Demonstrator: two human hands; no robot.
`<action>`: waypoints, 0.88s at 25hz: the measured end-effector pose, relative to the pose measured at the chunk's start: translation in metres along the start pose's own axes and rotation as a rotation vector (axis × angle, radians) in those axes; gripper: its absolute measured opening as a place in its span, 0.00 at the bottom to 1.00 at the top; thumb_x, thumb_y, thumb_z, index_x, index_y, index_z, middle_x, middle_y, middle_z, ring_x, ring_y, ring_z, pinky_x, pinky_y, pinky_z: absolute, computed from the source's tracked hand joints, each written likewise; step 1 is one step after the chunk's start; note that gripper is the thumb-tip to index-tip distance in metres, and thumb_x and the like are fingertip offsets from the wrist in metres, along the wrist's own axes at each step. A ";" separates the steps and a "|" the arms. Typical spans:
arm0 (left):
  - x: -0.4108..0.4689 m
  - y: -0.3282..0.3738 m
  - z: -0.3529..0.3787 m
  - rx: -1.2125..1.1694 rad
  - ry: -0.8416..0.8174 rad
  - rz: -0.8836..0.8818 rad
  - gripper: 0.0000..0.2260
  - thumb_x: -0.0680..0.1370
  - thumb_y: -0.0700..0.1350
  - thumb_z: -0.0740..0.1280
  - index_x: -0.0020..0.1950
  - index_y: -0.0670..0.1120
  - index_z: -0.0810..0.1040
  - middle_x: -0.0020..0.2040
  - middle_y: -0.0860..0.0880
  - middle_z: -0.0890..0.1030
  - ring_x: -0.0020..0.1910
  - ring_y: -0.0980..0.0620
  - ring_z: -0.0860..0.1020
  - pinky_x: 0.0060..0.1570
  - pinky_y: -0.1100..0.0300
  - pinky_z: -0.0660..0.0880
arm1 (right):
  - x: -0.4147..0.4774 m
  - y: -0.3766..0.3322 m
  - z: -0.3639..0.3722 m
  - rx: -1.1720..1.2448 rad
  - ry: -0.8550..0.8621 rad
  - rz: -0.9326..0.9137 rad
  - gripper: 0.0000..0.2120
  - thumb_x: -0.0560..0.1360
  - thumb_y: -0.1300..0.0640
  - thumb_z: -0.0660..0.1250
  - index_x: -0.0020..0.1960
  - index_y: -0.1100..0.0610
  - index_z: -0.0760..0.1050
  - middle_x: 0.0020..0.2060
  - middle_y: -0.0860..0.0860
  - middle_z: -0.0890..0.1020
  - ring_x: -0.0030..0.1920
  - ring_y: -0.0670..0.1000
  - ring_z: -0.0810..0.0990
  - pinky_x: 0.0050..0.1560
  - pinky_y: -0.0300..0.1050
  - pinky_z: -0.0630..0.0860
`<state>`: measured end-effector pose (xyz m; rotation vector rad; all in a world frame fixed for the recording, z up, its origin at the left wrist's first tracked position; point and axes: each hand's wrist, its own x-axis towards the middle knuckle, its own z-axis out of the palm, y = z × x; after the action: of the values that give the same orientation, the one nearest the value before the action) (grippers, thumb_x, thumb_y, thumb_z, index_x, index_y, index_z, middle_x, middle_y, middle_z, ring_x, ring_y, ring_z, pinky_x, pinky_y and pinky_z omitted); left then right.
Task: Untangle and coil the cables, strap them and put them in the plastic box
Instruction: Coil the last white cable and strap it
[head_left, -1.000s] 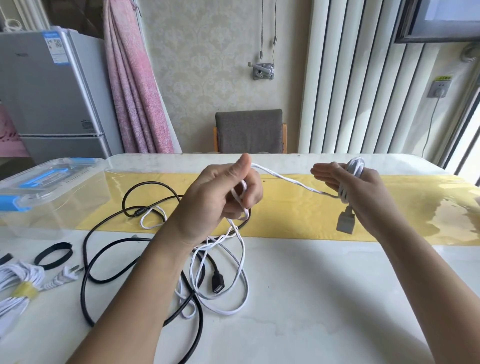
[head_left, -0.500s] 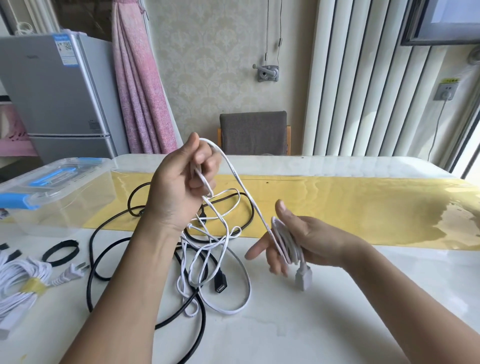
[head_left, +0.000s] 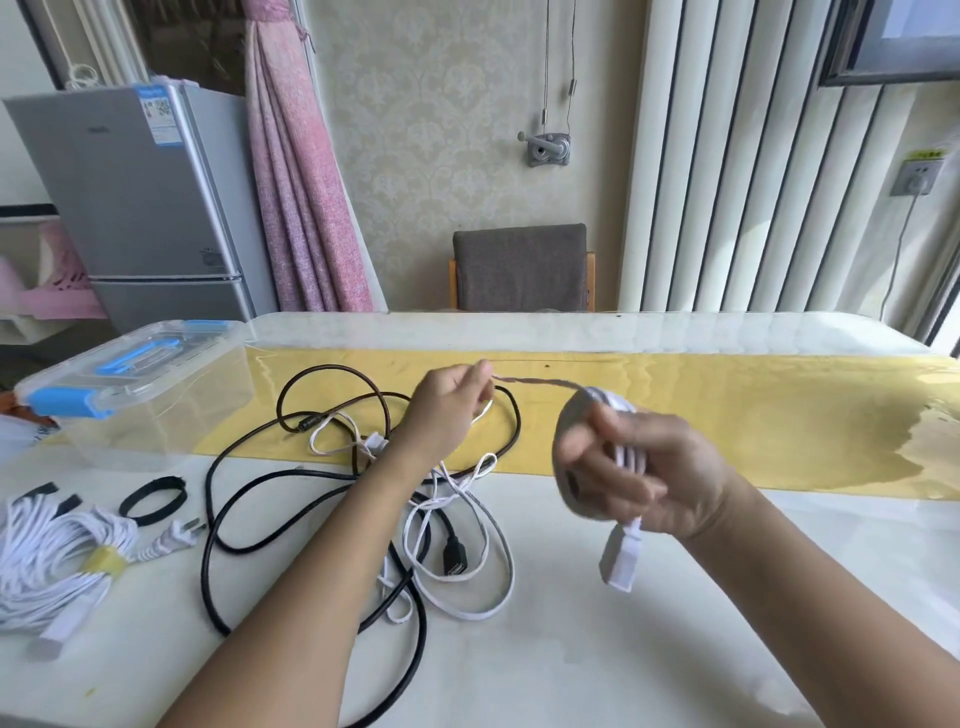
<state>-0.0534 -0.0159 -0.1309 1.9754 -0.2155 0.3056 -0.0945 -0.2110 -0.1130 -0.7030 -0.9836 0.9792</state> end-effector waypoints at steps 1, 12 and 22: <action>-0.001 0.000 0.004 0.077 -0.021 0.012 0.17 0.82 0.50 0.58 0.33 0.48 0.71 0.21 0.55 0.65 0.21 0.60 0.62 0.28 0.61 0.59 | -0.004 -0.006 -0.003 0.102 0.018 -0.088 0.16 0.81 0.62 0.55 0.61 0.70 0.74 0.29 0.56 0.75 0.26 0.46 0.74 0.37 0.37 0.75; -0.036 0.033 0.036 0.371 -0.495 0.157 0.17 0.82 0.51 0.58 0.37 0.48 0.78 0.25 0.53 0.64 0.24 0.57 0.63 0.27 0.63 0.60 | -0.039 -0.041 -0.024 -0.220 1.018 -0.569 0.17 0.79 0.62 0.54 0.54 0.61 0.82 0.52 0.55 0.84 0.54 0.52 0.83 0.56 0.42 0.78; -0.062 0.054 0.051 0.478 -0.461 0.433 0.14 0.80 0.50 0.62 0.37 0.47 0.79 0.23 0.60 0.72 0.27 0.62 0.70 0.30 0.70 0.60 | -0.021 -0.013 -0.028 -0.807 1.135 -0.223 0.12 0.81 0.60 0.58 0.58 0.61 0.78 0.53 0.54 0.83 0.55 0.49 0.82 0.59 0.43 0.76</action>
<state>-0.1219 -0.0842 -0.1232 2.4453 -0.9479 0.1800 -0.0687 -0.2373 -0.1211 -1.5374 -0.3617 -0.1485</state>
